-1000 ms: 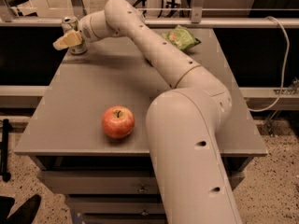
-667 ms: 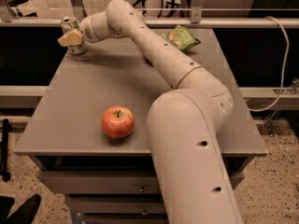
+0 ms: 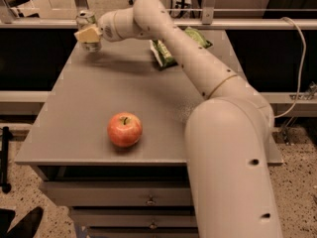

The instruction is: Pick 7up can

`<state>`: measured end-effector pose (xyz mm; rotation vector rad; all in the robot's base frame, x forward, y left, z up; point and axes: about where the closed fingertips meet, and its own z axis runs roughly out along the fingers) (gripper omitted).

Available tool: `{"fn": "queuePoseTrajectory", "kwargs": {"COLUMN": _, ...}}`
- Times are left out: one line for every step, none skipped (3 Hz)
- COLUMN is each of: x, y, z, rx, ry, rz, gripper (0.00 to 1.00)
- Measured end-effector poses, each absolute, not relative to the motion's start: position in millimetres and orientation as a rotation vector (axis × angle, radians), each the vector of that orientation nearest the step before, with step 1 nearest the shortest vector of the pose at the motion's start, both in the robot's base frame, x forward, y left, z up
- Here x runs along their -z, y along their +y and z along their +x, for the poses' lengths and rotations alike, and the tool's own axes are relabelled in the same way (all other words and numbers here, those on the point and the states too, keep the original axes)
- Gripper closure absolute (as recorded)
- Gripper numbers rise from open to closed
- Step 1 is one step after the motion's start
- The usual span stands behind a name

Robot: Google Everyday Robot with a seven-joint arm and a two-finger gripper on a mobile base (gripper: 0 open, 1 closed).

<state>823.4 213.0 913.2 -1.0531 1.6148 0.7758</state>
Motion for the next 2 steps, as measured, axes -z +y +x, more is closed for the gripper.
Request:
{"fn": "queuePoseTrajectory", "kwargs": {"x": -948.9, "y": 166.4, "z": 796.5, "rx": -0.852, "ry": 1.466, "rz": -1.045, "gripper": 1.00}}
{"fn": "queuePoseTrajectory", "kwargs": {"x": -949.6, "y": 169.6, "z": 795.7, "rx": -0.845, "ry": 1.453, "rz": -1.051, "gripper": 1.00}}
